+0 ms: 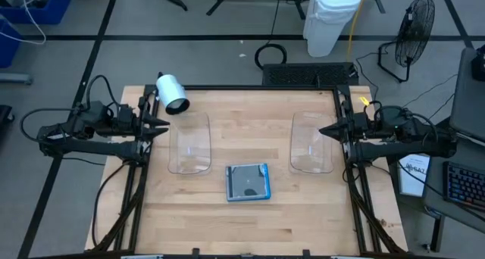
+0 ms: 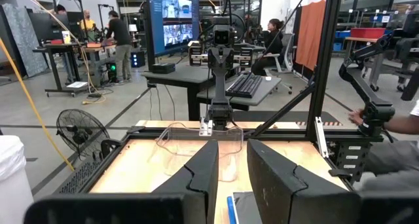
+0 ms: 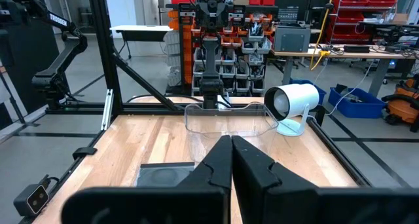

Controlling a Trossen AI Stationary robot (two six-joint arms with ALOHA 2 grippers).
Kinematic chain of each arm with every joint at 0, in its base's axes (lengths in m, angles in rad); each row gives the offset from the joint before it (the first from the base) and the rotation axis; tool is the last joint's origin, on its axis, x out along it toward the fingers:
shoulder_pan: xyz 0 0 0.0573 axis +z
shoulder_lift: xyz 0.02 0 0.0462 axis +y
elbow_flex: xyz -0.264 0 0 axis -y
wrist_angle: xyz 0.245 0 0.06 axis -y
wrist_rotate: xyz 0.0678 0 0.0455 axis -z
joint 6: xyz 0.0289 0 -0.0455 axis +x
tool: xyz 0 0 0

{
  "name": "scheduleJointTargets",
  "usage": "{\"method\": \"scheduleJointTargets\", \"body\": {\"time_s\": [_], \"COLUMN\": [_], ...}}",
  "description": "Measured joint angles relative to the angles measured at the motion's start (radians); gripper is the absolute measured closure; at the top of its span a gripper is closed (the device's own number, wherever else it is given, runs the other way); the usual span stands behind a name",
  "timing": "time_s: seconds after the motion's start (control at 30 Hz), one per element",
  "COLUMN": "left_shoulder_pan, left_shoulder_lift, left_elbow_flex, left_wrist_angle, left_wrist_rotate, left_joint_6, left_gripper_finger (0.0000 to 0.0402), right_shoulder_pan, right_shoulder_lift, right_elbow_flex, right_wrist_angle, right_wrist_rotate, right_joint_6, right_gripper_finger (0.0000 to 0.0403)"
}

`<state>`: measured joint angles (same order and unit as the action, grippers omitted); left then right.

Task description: Pick & place jewel cases by type

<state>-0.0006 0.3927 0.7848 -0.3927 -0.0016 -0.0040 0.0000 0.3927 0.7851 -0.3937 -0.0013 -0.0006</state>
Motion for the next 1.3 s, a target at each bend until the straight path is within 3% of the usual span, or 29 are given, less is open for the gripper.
{"method": "scheduleJointTargets", "body": {"time_s": [0.97, 1.13, 1.3], "left_shoulder_pan": [0.000, 0.000, 0.000], "left_shoulder_lift": [0.000, 0.000, 0.000], "left_elbow_flex": [0.000, 0.000, 0.000], "left_wrist_angle": [0.000, 0.000, 0.001], "left_wrist_rotate": [0.000, 0.000, 0.000], "left_joint_6": [0.000, 0.000, -0.025], "left_gripper_finger": [0.0314, 0.0314, 0.0314], "right_shoulder_pan": [0.000, 0.001, 0.002], "right_shoulder_lift": [0.006, -0.010, -0.026], "right_elbow_flex": [-0.008, -0.168, -0.404], "right_wrist_angle": [0.052, 0.070, 0.307], "right_wrist_rotate": [-0.001, -0.077, -0.104], "right_joint_6": [0.028, 0.009, 0.023], "right_gripper_finger": [0.0399, 0.0399, 0.0399]}}
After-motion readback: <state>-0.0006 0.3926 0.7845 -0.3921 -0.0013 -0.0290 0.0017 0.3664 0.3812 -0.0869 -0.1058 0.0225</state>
